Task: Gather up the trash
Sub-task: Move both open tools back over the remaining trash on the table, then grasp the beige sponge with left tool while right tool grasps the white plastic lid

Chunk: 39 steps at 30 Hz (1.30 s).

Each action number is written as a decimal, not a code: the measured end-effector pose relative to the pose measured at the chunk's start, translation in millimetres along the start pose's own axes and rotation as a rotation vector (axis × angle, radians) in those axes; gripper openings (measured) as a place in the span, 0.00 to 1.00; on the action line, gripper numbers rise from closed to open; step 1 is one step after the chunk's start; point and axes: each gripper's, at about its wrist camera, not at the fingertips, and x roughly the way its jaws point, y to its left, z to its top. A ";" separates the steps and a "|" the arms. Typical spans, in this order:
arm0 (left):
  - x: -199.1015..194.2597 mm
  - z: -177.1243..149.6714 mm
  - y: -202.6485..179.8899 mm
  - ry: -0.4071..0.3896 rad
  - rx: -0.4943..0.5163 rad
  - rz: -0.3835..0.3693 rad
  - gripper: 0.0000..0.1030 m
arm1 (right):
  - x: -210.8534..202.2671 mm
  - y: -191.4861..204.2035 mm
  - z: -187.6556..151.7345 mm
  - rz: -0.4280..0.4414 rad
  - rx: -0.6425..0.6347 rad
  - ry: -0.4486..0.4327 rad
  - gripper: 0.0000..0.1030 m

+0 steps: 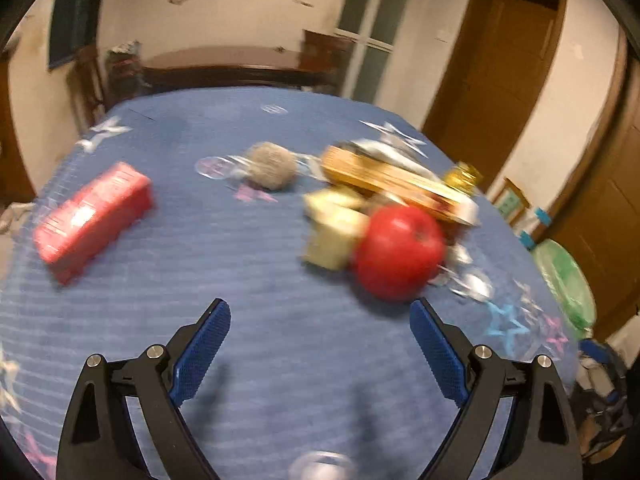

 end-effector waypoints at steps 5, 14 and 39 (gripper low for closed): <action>6.3 23.3 42.8 0.004 0.071 0.079 0.88 | 12.3 6.3 12.7 0.020 -0.005 0.010 0.83; 34.4 52.3 103.4 0.027 0.086 0.121 0.86 | 54.0 22.1 23.4 0.059 -0.010 0.072 0.83; 30.5 40.5 99.6 0.021 -0.026 0.049 0.89 | 85.6 10.2 43.0 0.093 0.035 0.103 0.83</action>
